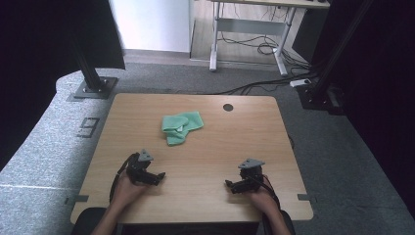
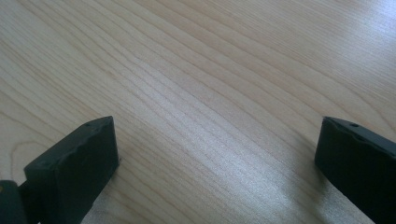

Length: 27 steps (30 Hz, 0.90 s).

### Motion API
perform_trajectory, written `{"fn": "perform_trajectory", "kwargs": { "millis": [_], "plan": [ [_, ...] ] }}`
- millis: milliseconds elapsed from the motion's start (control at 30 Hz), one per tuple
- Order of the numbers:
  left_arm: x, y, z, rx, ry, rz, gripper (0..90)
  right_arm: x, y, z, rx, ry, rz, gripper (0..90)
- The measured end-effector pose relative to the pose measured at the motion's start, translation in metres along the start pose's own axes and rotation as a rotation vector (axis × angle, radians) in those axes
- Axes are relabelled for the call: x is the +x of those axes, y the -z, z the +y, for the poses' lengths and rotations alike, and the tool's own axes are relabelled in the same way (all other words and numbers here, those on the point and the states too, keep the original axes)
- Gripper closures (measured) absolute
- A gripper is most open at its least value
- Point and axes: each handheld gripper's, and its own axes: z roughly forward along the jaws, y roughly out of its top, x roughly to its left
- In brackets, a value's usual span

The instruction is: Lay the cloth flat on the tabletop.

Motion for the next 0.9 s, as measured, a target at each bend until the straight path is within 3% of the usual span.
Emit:
{"fn": "perform_trajectory", "kwargs": {
  "millis": [533, 900],
  "plan": [
    [0.001, 0.002, 0.007, 0.013, 0.002, -0.025, 4.3, 0.000, 0.000, 0.000, 0.000, 0.001, 0.001, 0.0],
    [-0.002, -0.001, 0.022, 0.017, -0.027, -0.027, 7.7, 0.000, 0.000, 0.000, 0.001, 0.001, 0.001, 0.0]
  ]
}}
